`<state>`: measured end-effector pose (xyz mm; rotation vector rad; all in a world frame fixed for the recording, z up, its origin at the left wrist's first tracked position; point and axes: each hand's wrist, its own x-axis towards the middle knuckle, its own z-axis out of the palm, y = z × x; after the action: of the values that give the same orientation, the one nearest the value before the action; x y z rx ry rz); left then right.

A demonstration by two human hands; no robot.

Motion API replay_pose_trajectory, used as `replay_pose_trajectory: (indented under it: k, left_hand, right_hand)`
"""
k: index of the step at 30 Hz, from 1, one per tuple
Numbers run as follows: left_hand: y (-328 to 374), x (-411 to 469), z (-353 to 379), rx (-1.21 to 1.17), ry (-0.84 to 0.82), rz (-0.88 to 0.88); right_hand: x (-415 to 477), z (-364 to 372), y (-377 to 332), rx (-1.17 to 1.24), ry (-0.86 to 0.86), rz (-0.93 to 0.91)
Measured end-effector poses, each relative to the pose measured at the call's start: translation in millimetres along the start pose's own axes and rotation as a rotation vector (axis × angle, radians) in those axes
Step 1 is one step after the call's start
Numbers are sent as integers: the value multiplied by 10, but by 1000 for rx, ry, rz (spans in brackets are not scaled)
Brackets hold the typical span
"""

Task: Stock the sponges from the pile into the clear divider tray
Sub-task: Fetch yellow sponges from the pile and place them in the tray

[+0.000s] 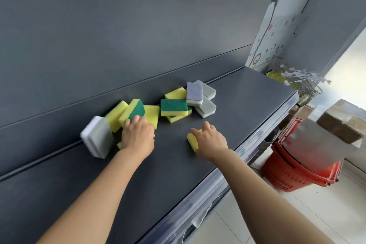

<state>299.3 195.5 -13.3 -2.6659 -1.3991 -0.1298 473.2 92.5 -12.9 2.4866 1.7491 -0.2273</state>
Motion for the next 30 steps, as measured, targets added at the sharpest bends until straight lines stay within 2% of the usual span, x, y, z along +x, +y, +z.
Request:
replay_pose_trajectory:
  k: [5, 8, 13, 16, 22, 27, 30]
  left_hand:
    - [69, -172, 34, -316, -105, -126]
    - [93, -291, 17, -479, -143, -174]
    - [184, -595, 23, -334, -322, -292]
    - [234, -823, 13, -462, -378, -405]
    - [216, -1361, -153, -710, -104, -644]
    - [9, -1838, -361, -878, 145, -803]
    - [-149, -2164, -451, -982, 289, -887]
  right_hand:
    - [61, -18, -27, 44, 29, -119]
    - [10, 52, -54, 195, 45, -168]
    - [-137, 100, -115, 405, 81, -238]
    - [-243, 100, -177, 466, 90, -271]
    - [-513, 170, -397, 683, 143, -391]
    - [-760, 90, -742, 846, 209, -355]
    - [-942, 8, -1013, 895, 209, -394]
